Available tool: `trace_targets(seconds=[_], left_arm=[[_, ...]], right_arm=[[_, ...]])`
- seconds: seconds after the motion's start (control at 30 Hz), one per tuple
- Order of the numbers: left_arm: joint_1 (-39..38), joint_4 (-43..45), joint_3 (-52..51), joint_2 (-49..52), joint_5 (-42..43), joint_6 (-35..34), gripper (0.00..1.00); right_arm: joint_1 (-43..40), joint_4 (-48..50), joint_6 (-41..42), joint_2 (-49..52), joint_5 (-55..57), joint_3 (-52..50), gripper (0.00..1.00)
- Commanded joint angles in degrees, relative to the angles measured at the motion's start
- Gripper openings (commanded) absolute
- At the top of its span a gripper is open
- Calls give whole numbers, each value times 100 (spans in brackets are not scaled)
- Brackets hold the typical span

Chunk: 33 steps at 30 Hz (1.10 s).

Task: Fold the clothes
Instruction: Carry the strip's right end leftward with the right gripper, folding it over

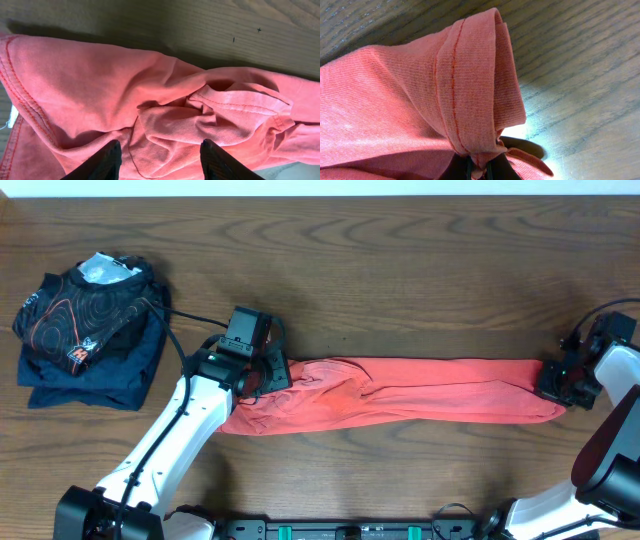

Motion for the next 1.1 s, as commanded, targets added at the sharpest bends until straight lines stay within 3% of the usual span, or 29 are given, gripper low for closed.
trace_targets(seconds=[0.0, 0.33, 0.6, 1.07], left_arm=[[81, -24, 94, -15, -70, 170, 53], [221, -68, 94, -15, -68, 157, 53], [221, -94, 94, -15, -66, 157, 53], [221, -195, 94, -15, -63, 157, 53]], right_arm=[[-127, -223, 308, 44, 605, 404, 1], [-39, -1410, 328, 35, 767, 1934, 1], [887, -2057, 330, 35, 645, 1954, 1], [2999, -2238, 695, 37, 560, 1432, 2]])
